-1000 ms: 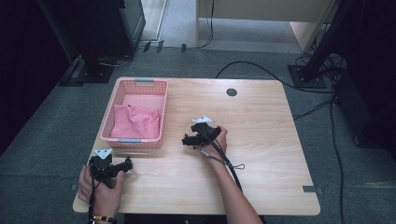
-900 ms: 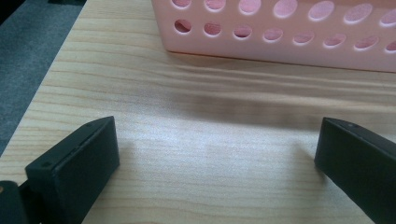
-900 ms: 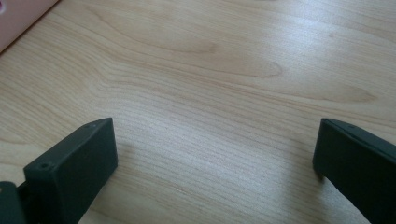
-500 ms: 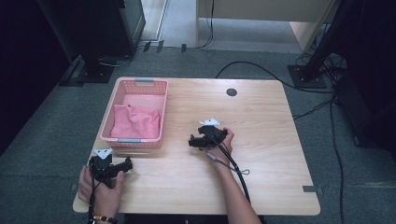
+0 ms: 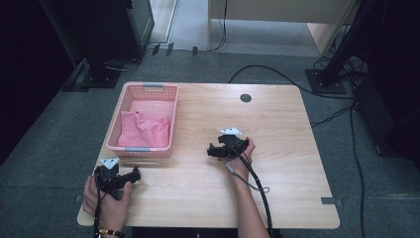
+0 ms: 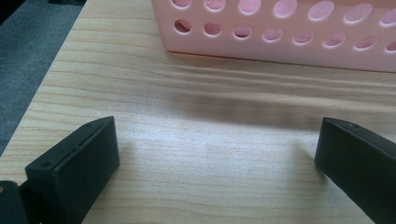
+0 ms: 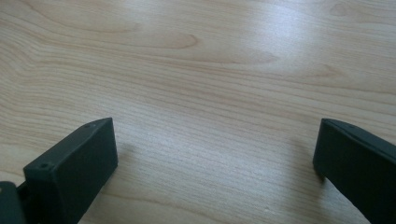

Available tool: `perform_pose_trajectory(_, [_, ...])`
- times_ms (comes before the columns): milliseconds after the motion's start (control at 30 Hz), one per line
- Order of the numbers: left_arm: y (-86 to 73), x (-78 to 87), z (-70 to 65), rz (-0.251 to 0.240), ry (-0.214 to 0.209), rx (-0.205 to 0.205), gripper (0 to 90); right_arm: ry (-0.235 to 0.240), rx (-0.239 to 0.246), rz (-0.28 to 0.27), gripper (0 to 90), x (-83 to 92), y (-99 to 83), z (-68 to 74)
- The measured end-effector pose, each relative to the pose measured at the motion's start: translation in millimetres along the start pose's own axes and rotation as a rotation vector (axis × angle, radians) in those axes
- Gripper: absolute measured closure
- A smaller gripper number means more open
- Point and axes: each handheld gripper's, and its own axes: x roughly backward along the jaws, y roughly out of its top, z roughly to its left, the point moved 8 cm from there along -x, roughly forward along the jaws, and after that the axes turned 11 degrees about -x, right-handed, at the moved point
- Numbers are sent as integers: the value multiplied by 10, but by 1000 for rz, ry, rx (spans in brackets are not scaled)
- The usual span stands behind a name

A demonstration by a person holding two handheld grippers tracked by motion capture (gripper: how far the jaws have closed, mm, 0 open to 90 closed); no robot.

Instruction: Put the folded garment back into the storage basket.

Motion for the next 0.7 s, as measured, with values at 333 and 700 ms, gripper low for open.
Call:
perform_pose_trajectory(333, [0, 0, 0, 0, 0, 0, 0, -11, -12, -2, 0, 25, -13, -57])
perform_pose_trajectory(700, [0, 0, 0, 0, 0, 0, 0, -26, -25, -5, 0, 72, -34, -180])
